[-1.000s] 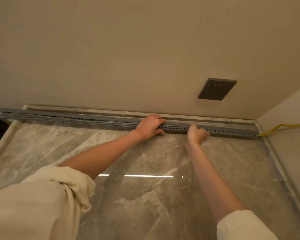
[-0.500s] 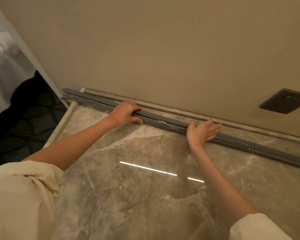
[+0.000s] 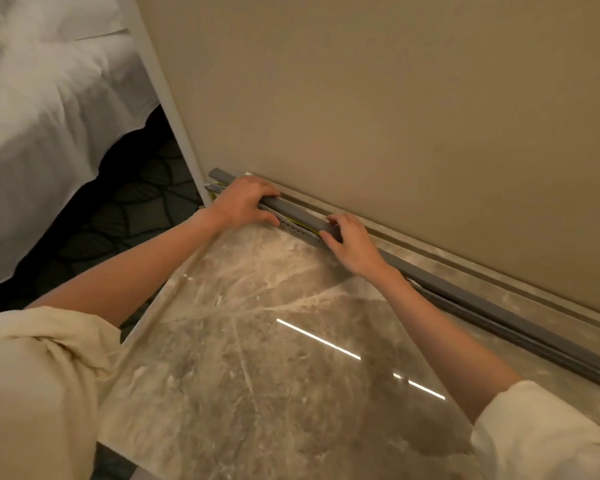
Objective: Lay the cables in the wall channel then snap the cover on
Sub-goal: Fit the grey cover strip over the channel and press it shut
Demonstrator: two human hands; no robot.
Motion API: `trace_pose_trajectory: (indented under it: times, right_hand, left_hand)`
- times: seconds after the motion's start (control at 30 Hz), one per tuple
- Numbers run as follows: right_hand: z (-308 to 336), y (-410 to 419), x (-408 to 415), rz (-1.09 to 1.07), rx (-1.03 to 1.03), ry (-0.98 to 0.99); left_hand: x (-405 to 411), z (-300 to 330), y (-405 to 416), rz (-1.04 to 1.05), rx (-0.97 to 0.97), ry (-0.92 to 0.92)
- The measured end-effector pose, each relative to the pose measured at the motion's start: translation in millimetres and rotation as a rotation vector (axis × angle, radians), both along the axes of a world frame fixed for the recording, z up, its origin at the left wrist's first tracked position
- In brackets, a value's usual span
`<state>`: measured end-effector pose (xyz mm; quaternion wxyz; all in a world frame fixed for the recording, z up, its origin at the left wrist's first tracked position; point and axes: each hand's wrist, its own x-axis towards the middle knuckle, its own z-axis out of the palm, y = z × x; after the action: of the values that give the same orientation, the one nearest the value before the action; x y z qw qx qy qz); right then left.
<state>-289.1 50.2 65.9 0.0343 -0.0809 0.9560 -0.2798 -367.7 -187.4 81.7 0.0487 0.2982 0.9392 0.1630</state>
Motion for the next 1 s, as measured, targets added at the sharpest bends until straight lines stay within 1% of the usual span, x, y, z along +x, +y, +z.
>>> trace_pose_trajectory:
  times: [0.17, 0.33, 0.53, 0.73, 0.9, 1.0]
  right_hand:
    - [1, -39, -35, 0.110, 0.035, 0.008]
    - [-2, -60, -51, 0.140, 0.089, 0.011]
    - [-10, -62, -47, 0.216, 0.273, 0.170]
    - [-7, -64, -45, 0.256, 0.362, 0.207]
    - [-5, -65, -42, 0.254, 0.388, 0.217]
    - [-4, -68, -44, 0.263, 0.374, 0.191]
  left_hand:
    - [-17, 12, -23, -0.008, -0.057, -0.013]
    - [-30, 16, -37, -0.015, -0.119, -0.070]
    - [-30, 11, -38, -0.022, -0.117, -0.101]
    - [-24, 5, -41, -0.041, -0.105, -0.026]
    - [-15, -3, -43, -0.068, -0.130, 0.119]
    - [-10, -9, -43, -0.081, -0.103, 0.186]
